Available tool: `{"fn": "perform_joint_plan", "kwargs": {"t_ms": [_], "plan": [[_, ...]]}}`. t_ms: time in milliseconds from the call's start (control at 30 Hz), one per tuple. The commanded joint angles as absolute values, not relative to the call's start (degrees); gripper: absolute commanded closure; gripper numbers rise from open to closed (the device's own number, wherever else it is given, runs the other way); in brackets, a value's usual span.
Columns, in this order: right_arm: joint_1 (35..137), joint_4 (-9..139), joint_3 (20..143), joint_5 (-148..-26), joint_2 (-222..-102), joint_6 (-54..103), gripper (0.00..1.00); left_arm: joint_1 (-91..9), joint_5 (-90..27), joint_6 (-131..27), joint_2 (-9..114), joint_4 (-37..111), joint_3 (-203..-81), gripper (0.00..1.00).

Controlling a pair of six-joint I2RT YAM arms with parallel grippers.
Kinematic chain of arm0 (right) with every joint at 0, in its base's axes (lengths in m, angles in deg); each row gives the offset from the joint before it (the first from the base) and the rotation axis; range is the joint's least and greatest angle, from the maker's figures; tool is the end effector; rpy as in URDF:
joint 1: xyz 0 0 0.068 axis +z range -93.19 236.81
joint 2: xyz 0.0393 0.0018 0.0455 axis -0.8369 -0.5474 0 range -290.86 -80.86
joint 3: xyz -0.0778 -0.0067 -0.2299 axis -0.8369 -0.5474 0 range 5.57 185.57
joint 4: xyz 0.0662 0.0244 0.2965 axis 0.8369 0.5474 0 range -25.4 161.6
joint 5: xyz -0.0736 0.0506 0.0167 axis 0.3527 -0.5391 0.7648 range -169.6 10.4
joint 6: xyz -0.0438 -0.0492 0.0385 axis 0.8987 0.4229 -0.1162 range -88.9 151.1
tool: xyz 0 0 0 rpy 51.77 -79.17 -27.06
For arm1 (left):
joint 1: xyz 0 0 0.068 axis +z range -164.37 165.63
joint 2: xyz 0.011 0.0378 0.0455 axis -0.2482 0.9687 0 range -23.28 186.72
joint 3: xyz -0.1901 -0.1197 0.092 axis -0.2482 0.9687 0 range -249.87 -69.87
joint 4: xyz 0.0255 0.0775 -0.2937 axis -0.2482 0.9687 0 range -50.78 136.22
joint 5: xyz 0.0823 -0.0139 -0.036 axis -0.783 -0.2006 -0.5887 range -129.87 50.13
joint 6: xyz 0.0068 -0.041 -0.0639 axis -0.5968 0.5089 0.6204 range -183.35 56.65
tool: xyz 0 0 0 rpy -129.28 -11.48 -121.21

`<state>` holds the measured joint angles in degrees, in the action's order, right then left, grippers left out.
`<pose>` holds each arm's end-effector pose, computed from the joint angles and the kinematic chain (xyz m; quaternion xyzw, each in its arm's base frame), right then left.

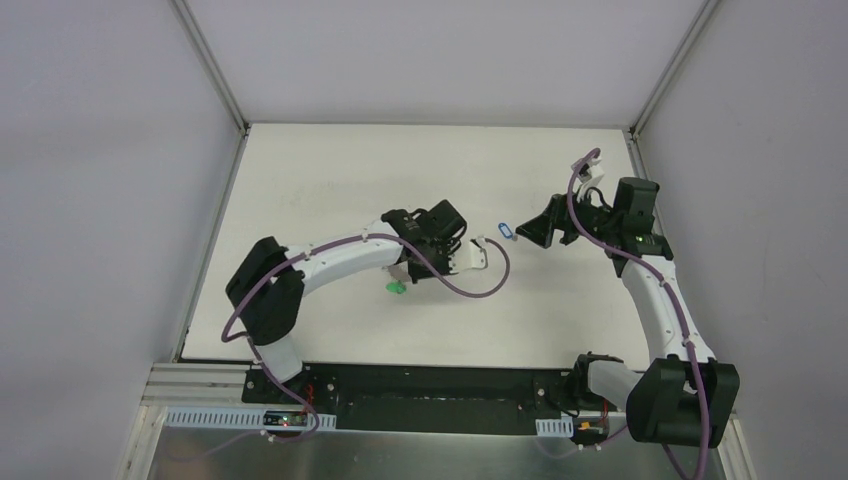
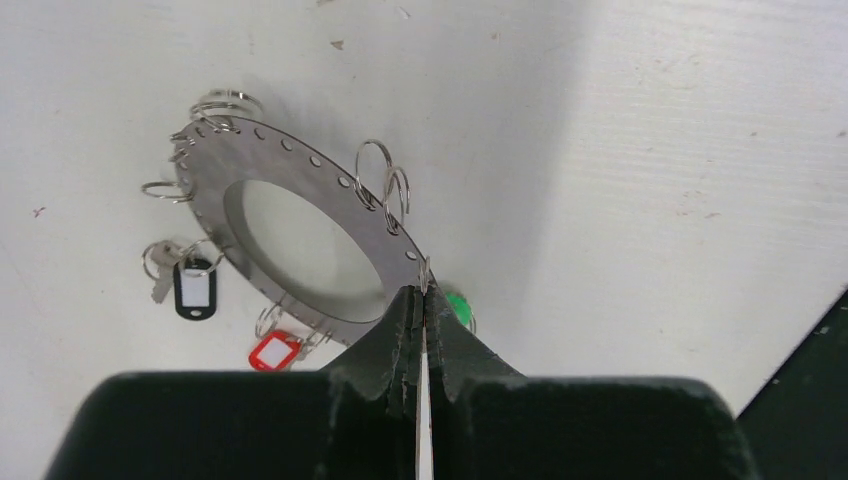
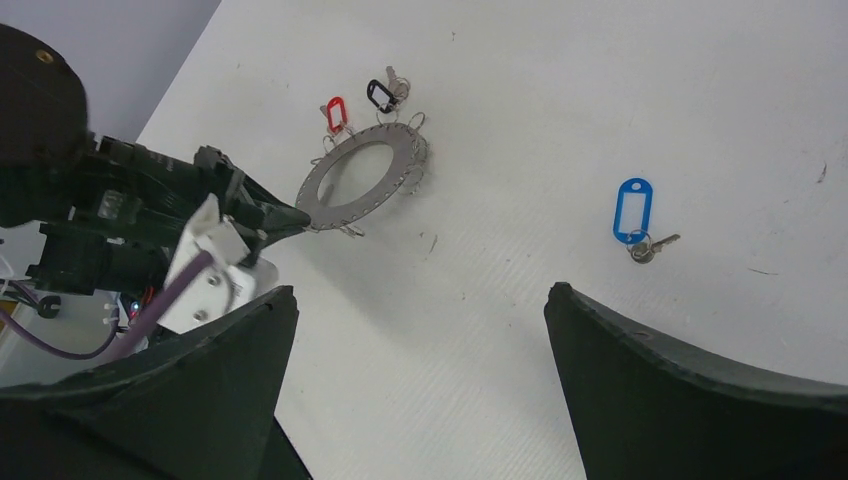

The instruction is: Put the keys on the keyring

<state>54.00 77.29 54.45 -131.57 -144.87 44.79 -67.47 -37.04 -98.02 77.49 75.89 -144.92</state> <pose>0.3171 0.0354 0.2517 -0.2981 0.7449 0.3046 0.5133 0.2470 -0.3344 0.1473 0.6773 0.6956 -0.0619 0.2316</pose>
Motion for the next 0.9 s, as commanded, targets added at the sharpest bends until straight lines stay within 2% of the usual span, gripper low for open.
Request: {"fn": "perform_joint_plan", "kwargs": {"t_ms": [0,233,433,567,733,867], "plan": [[53.56,76.47,55.94,-135.19,-142.82,44.10,0.02,-65.01,-26.66,-94.46,70.14,76.40,-144.59,1.00],[56.54,80.96,61.76,-140.20,-144.68,46.79,0.02,-59.29,-13.63,-89.13,63.69,76.06,-145.29,1.00],[62.63,84.77,68.00,-141.58,-147.31,50.87,0.02,-58.18,-7.16,-88.64,62.59,81.36,-150.25,1.00],[65.87,81.37,69.06,-145.02,-149.23,48.82,0.12,-56.92,-2.46,-87.42,62.40,84.72,-154.14,1.00],[70.08,79.75,68.77,-147.73,-149.64,48.45,0.35,-55.96,1.43,-86.98,61.28,86.31,-157.76,1.00],[72.81,78.82,68.18,-149.73,-148.82,47.53,0.44,-55.77,4.68,-87.50,60.92,86.57,-160.18,1.00]]}}
